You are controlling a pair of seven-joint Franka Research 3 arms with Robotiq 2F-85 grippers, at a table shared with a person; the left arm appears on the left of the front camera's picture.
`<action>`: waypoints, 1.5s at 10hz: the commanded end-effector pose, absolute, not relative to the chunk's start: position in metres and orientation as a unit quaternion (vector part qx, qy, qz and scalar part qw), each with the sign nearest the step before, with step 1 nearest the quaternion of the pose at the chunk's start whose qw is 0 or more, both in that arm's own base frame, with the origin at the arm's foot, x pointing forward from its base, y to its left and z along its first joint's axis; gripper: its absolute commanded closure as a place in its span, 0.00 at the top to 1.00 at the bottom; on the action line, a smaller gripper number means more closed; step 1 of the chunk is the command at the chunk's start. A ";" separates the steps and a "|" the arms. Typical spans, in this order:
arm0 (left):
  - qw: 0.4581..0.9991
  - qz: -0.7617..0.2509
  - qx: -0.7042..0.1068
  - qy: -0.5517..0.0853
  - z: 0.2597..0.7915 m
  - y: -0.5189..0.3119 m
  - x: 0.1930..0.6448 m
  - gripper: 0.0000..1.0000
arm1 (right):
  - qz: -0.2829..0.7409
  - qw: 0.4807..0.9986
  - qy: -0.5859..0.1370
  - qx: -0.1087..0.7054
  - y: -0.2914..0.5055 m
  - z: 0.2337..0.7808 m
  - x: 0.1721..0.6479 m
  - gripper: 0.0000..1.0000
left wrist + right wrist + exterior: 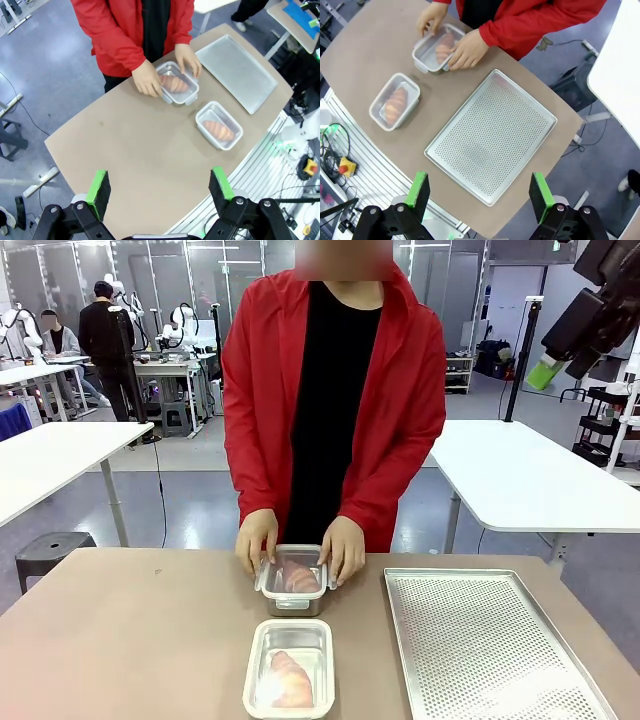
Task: Place the bread into the airtight container.
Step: Pick up a Butter Roll and place it into an empty Airtight Container.
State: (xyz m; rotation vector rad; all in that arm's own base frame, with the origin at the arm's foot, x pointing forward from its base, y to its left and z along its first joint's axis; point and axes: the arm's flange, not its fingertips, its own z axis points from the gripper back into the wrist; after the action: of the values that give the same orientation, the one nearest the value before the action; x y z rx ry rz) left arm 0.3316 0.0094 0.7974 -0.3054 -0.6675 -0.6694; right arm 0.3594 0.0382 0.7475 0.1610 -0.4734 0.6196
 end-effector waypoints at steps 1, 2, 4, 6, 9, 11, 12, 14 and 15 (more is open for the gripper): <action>0.876 -0.326 -0.152 -0.321 0.798 0.009 0.330 1.00 | 0.317 0.919 -0.231 0.049 0.012 0.775 0.349 1.00; 0.876 -0.326 -0.152 -0.321 0.798 0.009 0.330 1.00 | 0.314 0.921 -0.230 0.028 -0.020 0.796 0.337 1.00; 0.876 -0.326 -0.152 -0.321 0.798 0.009 0.330 1.00 | 0.319 0.923 -0.215 0.023 -0.073 0.821 0.308 1.00; 0.876 -0.326 -0.152 -0.321 0.798 0.009 0.330 1.00 | 0.311 0.926 -0.207 0.049 -0.097 0.824 0.288 1.00; 0.876 -0.326 -0.152 -0.321 0.798 0.009 0.330 1.00 | 0.303 0.928 -0.215 0.034 -0.100 0.826 0.281 1.00; 0.876 -0.326 -0.152 -0.321 0.798 0.009 0.330 1.00 | 0.303 0.928 -0.215 0.034 -0.100 0.826 0.281 1.00; 0.876 -0.326 -0.152 -0.321 0.798 0.009 0.330 1.00 | 0.303 0.928 -0.215 0.034 -0.100 0.826 0.281 1.00; 0.876 -0.326 -0.152 -0.321 0.798 0.009 0.330 1.00 | 0.303 0.928 -0.215 0.034 -0.100 0.826 0.281 1.00; 0.876 -0.326 -0.152 -0.321 0.798 0.009 0.330 1.00 | 0.303 0.928 -0.215 0.034 -0.100 0.826 0.281 1.00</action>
State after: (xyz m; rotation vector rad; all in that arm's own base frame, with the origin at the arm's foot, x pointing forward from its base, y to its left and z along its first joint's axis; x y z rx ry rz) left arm 0.3315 0.0094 0.7974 -0.3053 -0.6675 -0.6693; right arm 0.2813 -0.1005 0.8250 0.0796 -0.4360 0.6232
